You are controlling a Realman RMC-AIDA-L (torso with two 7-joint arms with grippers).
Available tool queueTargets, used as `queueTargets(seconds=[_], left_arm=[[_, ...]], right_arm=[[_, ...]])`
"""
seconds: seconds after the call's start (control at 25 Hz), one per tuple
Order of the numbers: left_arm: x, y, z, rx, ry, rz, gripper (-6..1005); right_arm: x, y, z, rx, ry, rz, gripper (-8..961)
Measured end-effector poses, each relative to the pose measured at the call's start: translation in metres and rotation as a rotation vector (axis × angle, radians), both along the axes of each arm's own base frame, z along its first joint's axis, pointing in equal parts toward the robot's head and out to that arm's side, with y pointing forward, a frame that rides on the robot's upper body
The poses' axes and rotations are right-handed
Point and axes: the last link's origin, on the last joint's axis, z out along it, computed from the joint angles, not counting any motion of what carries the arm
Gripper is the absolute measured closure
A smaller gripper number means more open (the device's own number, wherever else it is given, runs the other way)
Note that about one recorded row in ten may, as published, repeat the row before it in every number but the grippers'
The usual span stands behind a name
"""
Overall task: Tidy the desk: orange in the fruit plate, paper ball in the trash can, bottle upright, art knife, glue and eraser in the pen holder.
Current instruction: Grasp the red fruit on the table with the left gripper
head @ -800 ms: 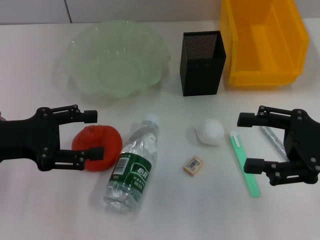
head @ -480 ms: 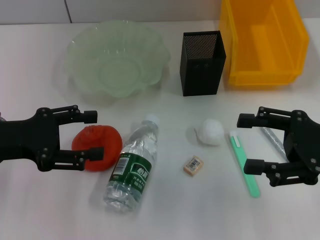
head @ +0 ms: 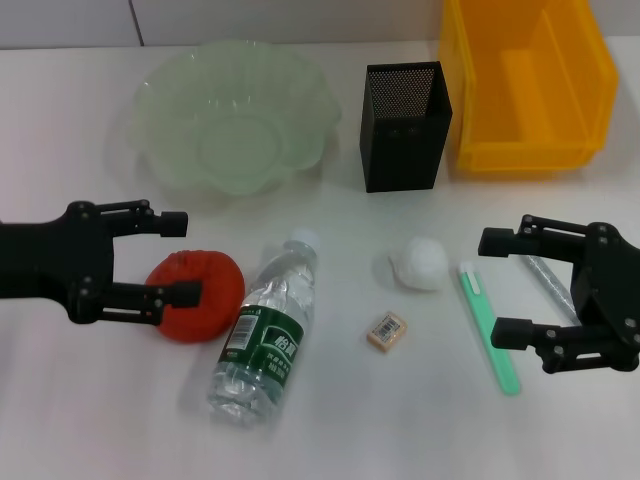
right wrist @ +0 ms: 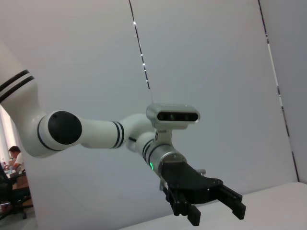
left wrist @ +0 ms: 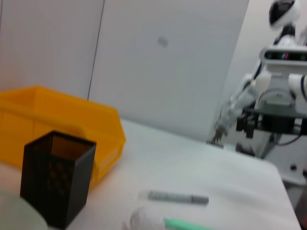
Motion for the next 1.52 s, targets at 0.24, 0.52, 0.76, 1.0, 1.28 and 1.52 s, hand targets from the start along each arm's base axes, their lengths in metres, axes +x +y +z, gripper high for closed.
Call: queueTargets(seconds=[0.24,0.52,0.76,1.0,1.28,1.52], left_arm=[[0.027,0.018,0.003,-0.049,0.172,-0.027,156],[0.026,0.031,-0.01,-0.047,0.304,-0.027,161],[0.007,0.038,-0.024,-0.03,0.382,0.036,165],[-0.003,0.042,-0.031,0.0,0.4,0.085,169],[-0.01,0.046,-0.038,0.016,0.402,0.121,412],[-0.008,0.046,-0.039,0.016,0.397,0.106,650]], right_arm=[[0.012,-0.01,0.0,0.013,-0.006,-0.052,111],[0.023,-0.024,-0.005,0.022,0.014,-0.097,112],[0.027,-0.029,-0.007,0.029,0.021,-0.105,112],[0.027,-0.029,-0.007,0.025,0.019,-0.103,112],[0.026,-0.029,-0.007,0.02,0.016,-0.098,113],[0.026,-0.029,-0.007,0.023,0.017,-0.1,113]])
